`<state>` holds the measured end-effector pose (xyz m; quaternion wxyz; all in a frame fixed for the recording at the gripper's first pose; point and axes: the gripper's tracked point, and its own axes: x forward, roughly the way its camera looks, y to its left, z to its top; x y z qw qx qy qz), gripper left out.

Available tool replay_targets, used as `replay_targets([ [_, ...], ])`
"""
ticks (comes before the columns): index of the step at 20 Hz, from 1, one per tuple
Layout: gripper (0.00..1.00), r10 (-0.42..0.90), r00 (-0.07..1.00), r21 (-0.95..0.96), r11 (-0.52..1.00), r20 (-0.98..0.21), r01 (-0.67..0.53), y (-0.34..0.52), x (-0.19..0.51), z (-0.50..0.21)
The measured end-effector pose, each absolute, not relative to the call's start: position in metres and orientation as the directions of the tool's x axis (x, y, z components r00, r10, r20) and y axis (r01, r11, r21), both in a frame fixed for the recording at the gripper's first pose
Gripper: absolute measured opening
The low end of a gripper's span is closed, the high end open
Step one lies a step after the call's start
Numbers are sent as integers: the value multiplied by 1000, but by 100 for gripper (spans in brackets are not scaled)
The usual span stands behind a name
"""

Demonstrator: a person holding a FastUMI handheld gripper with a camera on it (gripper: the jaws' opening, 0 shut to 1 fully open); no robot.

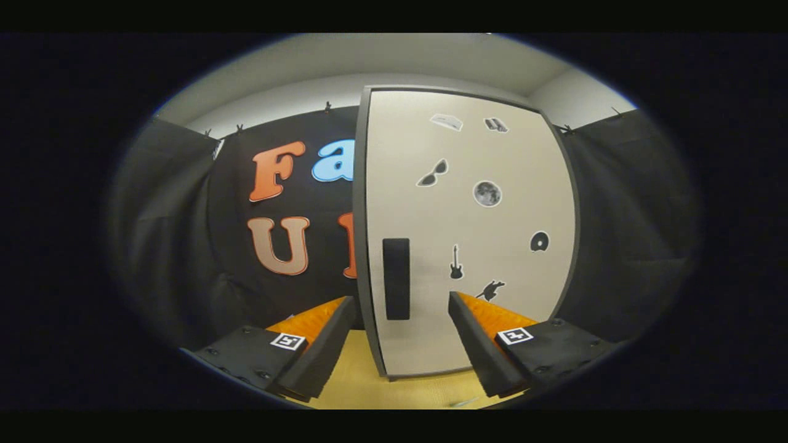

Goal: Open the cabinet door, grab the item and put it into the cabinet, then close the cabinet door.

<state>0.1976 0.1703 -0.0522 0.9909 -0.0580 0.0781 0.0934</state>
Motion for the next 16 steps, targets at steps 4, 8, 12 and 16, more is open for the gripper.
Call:
replay_targets([
  [4, 91, 156, 967, -98, 979, -204, -179, 176, 237, -64],
  [8, 87, 145, 962, -102, 980, -233, -173, 175, 264, -72],
  [12, 57, 164, 952, -78, 979, -257, -190, 176, 273, -78],
  [16, 41, 201, 940, -65, 972, -277, -227, 180, 274, -83],
])
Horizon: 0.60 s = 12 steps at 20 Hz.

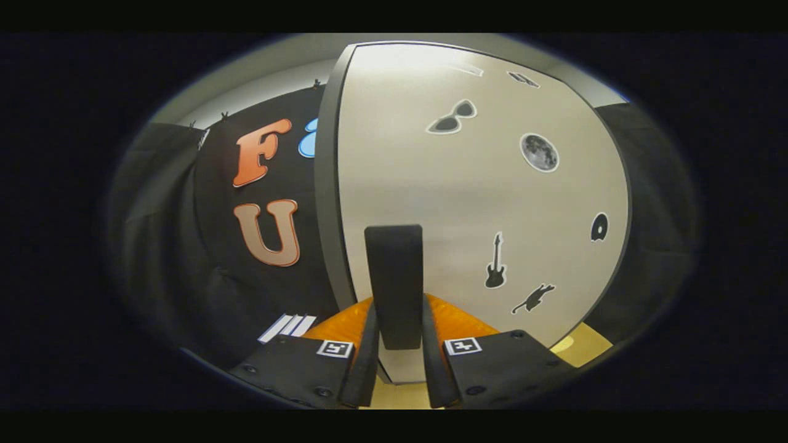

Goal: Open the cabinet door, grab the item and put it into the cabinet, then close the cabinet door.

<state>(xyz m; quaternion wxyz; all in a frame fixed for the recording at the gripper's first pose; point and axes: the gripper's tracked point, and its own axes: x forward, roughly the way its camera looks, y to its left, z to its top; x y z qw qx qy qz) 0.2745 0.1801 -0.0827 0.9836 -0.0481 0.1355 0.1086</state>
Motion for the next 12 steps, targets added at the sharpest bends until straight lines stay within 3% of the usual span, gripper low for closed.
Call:
replay_targets([
  [12, 21, 192, 948, -74, 973, -254, -217, 177, 258, -76],
])
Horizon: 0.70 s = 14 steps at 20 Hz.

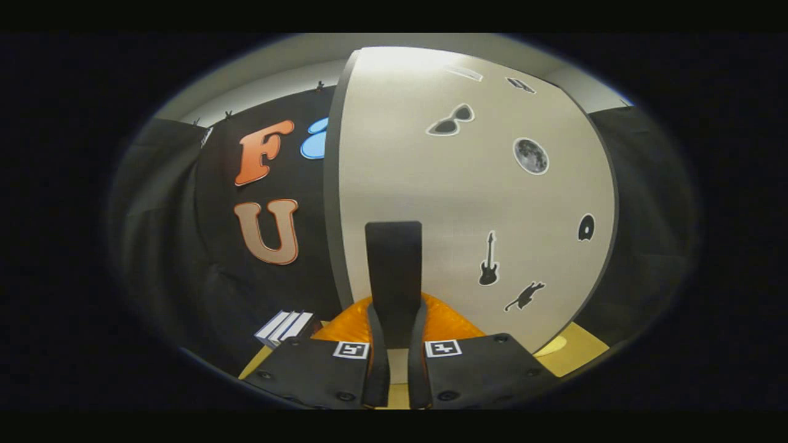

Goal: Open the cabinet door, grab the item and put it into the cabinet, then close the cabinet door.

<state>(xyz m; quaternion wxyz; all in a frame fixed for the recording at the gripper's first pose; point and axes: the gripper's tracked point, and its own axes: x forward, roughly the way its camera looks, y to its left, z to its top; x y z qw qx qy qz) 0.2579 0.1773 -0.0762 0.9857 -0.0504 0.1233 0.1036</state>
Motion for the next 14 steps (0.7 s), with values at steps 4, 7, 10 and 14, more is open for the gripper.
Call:
replay_targets([
  [4, 19, 205, 942, -85, 968, -264, -234, 169, 243, -71],
  [7, 20, 214, 944, -76, 968, -253, -240, 161, 229, -66],
  [10, 19, 226, 940, -58, 967, -256, -248, 152, 214, -64],
  [14, 18, 186, 950, -64, 976, -253, -208, 144, 208, -61],
])
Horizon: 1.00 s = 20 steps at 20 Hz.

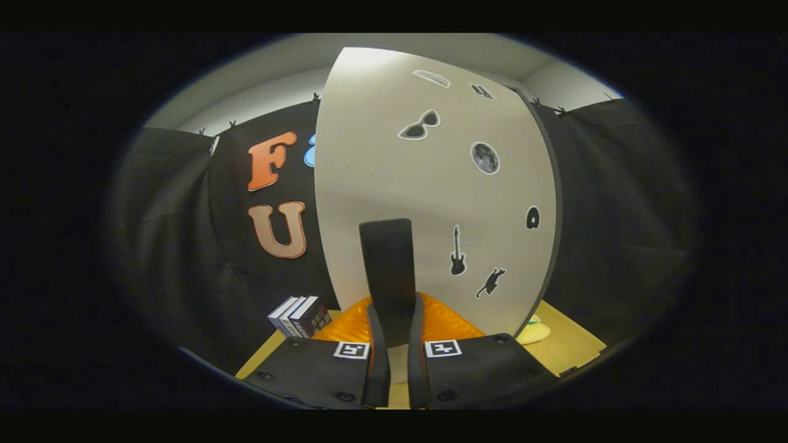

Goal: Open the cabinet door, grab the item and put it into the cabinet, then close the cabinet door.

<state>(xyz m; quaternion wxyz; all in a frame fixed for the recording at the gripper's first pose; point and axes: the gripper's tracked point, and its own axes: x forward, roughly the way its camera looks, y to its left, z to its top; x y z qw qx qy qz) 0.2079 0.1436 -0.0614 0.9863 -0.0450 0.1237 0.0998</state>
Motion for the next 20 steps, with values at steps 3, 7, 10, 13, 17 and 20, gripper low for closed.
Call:
replay_targets([
  [3, 17, 160, 959, -73, 981, -233, -181, 137, 206, -60],
  [7, 16, 165, 957, -67, 980, -239, -186, 132, 203, -59],
  [10, 15, 150, 961, -68, 983, -231, -170, 126, 199, -57],
  [13, 15, 109, 973, -101, 986, -204, -131, 114, 199, -54],
  [17, 14, 82, 980, -95, 990, -183, -100, 100, 196, -49],
  [20, 13, 47, 985, -83, 995, -166, -61, 87, 192, -45],
])
